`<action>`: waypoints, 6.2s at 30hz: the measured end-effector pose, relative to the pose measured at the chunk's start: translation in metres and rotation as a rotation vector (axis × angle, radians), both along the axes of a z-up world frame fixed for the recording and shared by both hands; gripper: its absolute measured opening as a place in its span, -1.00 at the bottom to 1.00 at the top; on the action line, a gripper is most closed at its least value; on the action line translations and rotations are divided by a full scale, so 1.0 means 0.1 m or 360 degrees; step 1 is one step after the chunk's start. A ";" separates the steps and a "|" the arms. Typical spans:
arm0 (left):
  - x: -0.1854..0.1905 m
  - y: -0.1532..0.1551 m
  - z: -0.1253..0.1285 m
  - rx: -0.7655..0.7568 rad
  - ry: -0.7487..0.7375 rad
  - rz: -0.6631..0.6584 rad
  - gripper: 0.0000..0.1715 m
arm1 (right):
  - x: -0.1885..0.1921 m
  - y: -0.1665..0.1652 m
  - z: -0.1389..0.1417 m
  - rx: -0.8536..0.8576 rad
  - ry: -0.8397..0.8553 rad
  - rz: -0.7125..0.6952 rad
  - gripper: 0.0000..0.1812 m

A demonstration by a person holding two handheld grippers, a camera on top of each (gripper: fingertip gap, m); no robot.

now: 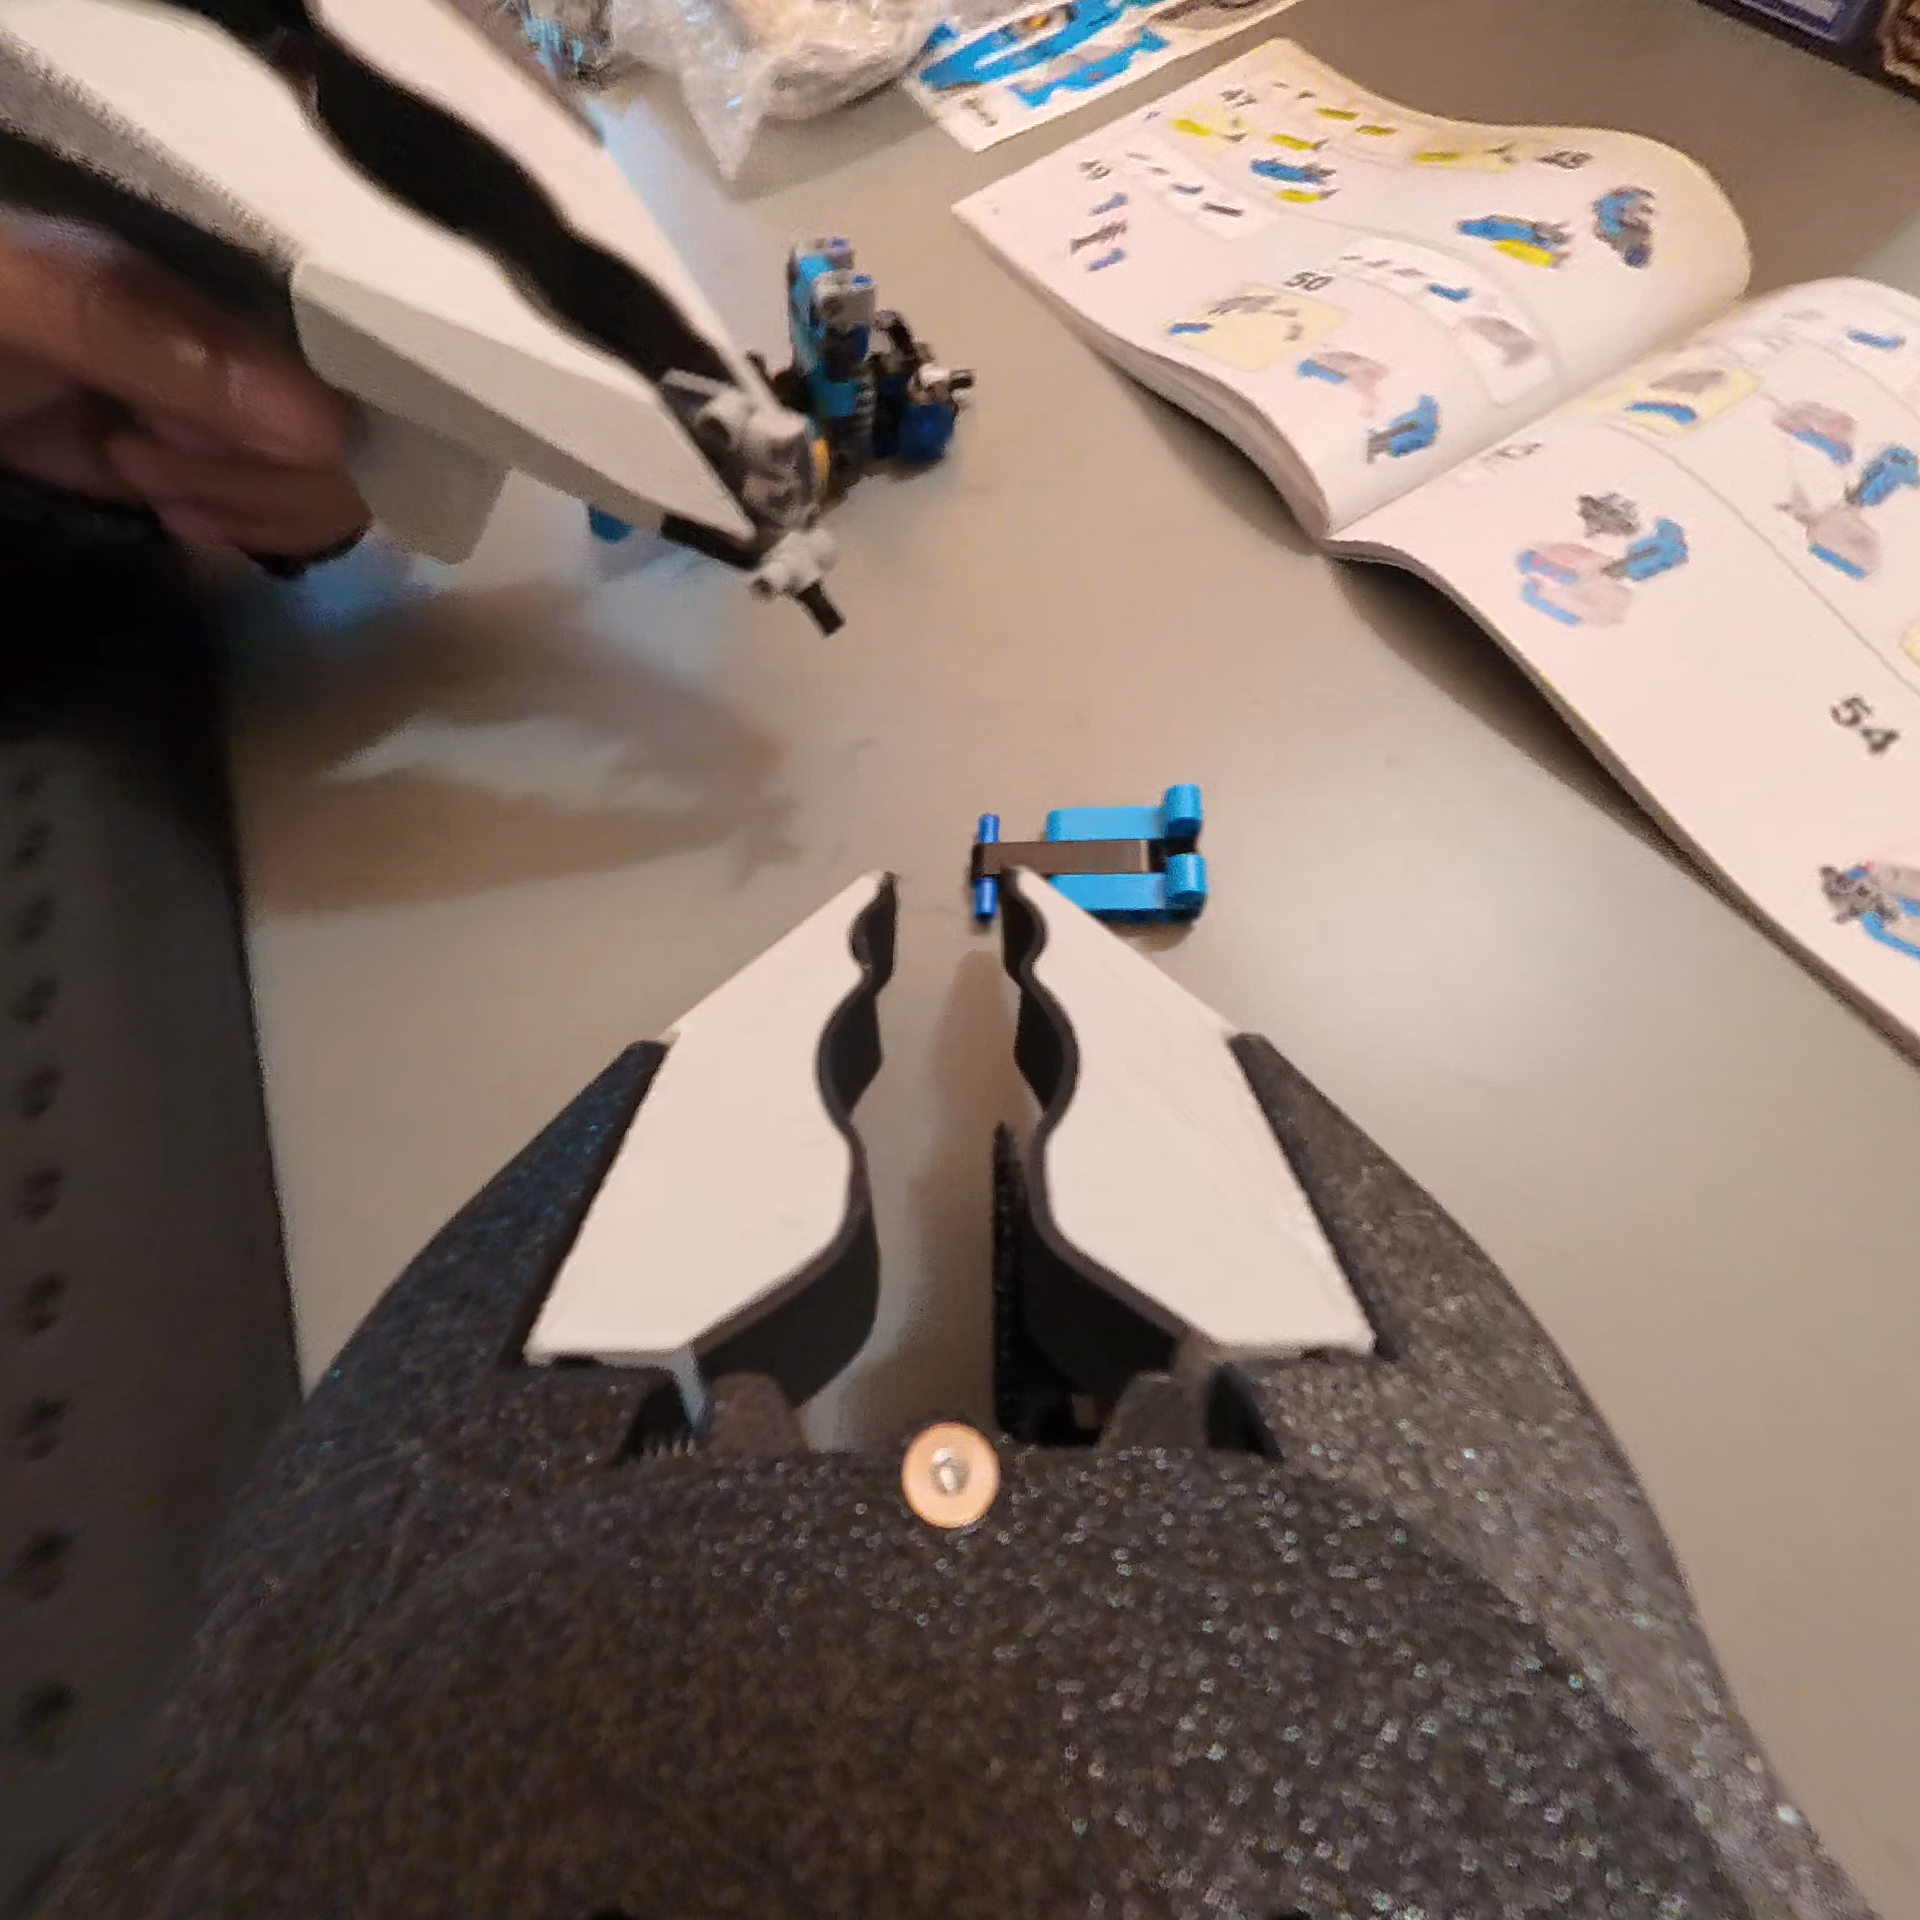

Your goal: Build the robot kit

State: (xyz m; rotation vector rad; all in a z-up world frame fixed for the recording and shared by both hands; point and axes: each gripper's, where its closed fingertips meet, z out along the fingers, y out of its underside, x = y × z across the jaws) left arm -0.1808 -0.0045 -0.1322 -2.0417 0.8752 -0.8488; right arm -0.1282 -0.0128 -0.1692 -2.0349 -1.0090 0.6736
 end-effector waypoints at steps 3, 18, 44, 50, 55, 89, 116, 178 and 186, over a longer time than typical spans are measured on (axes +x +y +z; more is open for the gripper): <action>-0.04 0.04 -0.05 -0.0019 0.0038 0.0043 -0.82 | -0.05 -0.04 -0.04 0.0065 -0.0098 0.0023 -0.82; -0.02 0.03 -0.06 -0.0088 -0.0017 0.0030 -0.82 | 0.13 0.28 0.13 0.0280 -0.0113 -0.0097 -0.47; 0.09 -0.12 -0.48 -0.0134 0.0303 -0.0126 -0.82 | -0.26 0.05 0.16 0.0843 -0.0553 0.0188 -0.46; 0.10 -0.15 -0.50 -0.0188 0.0289 -0.0134 -0.68 | -0.23 0.07 0.08 0.0778 -0.0576 0.0160 -0.46; 0.10 -0.11 -0.29 -0.0066 0.0196 -0.0137 -0.68 | -0.21 0.08 0.11 0.0786 -0.0561 0.0144 -0.46; 0.19 -0.41 0.60 -0.0379 -0.0801 -0.0504 -0.96 | -0.18 -0.24 1.19 0.0860 0.0467 0.0108 -0.40; 0.22 -0.46 0.83 -0.0246 -0.0949 -0.0522 -0.96 | -0.38 -0.35 1.18 -0.0599 0.1496 0.0315 -0.92; 0.39 -0.18 -0.27 -0.0784 -0.0422 0.0035 -0.92 | -0.10 -0.03 0.32 -0.0032 0.0303 -0.0142 -0.93; 0.40 -0.17 -0.28 -0.0613 -0.0293 0.0021 -0.92 | -0.14 -0.02 0.28 0.0024 0.0224 -0.0138 -0.93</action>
